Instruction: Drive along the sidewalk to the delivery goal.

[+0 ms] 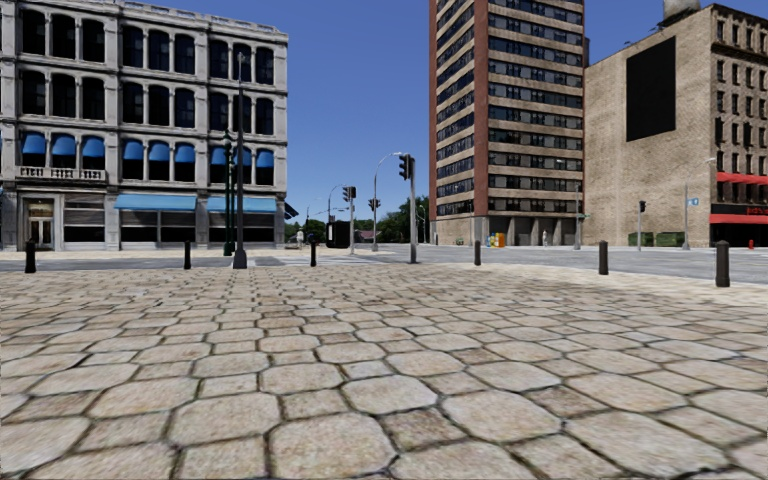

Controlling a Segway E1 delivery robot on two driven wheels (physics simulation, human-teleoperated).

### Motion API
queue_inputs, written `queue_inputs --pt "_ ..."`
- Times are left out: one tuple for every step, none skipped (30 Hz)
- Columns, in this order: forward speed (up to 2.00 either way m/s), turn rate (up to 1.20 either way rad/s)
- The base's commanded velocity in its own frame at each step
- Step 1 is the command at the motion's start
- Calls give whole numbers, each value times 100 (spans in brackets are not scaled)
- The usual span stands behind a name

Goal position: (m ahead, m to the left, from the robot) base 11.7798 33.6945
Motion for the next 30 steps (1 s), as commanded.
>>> queue_inputs --pt "200 0" --pt "200 0" --pt "200 0" --pt "200 0" --pt "200 0" --pt "200 0" --pt "200 0" --pt "200 0" --pt "200 0" --pt "200 0" --pt "200 0" --pt "200 0" --pt "200 0" --pt "200 0" --pt "200 0" --pt "200 16" --pt "200 21" --pt "200 21" --pt "200 22" --pt "200 23" --pt "200 23" --pt "200 23" --pt "200 23" --pt "200 23" --pt "200 23" --pt "200 23" --pt "200 23" --pt "200 23" --pt "200 23" --pt "200 23"
